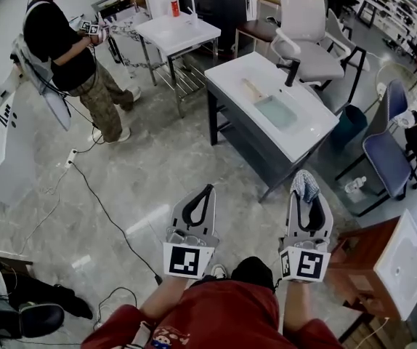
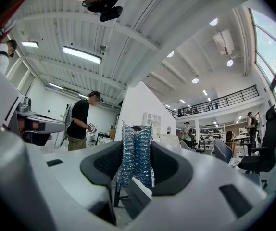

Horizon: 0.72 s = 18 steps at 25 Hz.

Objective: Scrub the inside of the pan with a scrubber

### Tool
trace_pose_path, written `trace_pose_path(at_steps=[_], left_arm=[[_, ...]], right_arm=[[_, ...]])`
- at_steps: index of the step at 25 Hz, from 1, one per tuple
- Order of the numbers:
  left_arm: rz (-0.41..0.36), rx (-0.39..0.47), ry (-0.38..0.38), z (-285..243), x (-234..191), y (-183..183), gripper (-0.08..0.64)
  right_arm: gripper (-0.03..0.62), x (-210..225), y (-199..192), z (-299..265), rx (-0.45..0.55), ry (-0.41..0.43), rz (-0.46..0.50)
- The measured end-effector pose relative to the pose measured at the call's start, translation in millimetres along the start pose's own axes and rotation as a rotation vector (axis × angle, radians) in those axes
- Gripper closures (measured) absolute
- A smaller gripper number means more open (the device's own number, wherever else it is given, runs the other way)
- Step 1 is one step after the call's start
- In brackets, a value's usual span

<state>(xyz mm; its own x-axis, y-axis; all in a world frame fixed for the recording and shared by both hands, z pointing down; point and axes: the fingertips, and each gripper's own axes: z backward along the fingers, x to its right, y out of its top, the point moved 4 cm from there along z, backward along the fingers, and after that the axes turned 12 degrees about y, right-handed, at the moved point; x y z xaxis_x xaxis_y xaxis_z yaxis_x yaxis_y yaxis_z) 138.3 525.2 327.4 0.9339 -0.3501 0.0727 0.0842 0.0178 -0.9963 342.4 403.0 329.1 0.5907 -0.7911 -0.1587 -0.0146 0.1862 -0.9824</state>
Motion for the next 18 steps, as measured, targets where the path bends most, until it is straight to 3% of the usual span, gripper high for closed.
trace_pose_path(at_steps=[8, 18], left_arm=[[0.005, -0.020, 0.003, -33.7, -13.2, -10.7, 0.548], [-0.017, -0.022, -0.007, -127.1, -6.0, -17.7, 0.548]], right_arm=[[0.403, 8.1, -11.5, -37.7, -0.014, 0.006, 0.002], [0.402, 60.9, -36.5, -113.1, -0.023, -0.001, -0.027]])
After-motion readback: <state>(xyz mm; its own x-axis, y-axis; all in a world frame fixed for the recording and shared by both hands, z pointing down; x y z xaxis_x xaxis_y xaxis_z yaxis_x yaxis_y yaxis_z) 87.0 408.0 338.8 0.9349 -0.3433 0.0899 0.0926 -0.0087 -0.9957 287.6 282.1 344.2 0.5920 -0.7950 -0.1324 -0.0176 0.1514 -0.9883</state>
